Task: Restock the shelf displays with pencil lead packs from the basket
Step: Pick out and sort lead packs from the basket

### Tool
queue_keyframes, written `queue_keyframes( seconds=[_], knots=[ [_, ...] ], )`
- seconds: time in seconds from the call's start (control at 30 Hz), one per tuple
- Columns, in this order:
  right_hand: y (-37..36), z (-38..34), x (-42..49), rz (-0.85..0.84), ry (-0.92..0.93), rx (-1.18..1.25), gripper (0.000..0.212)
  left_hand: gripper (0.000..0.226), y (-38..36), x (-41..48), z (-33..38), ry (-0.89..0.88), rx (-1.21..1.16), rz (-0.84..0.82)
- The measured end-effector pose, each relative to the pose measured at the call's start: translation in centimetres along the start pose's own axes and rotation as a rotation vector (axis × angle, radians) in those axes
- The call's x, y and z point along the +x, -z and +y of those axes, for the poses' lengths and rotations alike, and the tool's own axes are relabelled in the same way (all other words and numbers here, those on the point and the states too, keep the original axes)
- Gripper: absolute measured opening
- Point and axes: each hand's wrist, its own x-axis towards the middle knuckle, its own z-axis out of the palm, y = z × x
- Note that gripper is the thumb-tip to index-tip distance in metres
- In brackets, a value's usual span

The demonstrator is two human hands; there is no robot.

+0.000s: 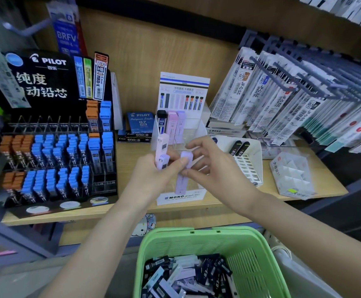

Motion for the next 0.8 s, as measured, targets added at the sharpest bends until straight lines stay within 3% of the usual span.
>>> queue_keyframes(
  seconds=[0.13,0.23,0.3,0.37,0.5,0.8],
  knots=[
    [1.3,-0.1,2.0,0.092,0.038,-0.147,0.030,0.006,0.3,0.2,0.3,0.126,-0.082,0.040],
    [2.8,0.4,4.8,0.281,-0.002,-0.123,0.016,0.012,0.7,0.9,-0.1,0.257,-0.238,0.117],
    [3.3,0.9,6.6,0.335,-0.023,-0.085,0.012,0.008,0.9,1.0,-0.2,0.254,-0.207,0.122],
    [3.1,1.5,8.0,0.334,-0.022,-0.073,0.012,0.003,1.1,1.0,-0.3,0.216,-0.161,0.095],
    [2.1,2.9,10.0,0.237,-0.030,-0.151,0.014,0.023,1.5,0.7,-0.2,0.194,-0.152,0.052],
    [2.8,3.6,11.8,0.191,-0.004,-0.296,0.011,0.018,1.9,0.5,-0.3,0.210,-0.152,0.018]
  ],
)
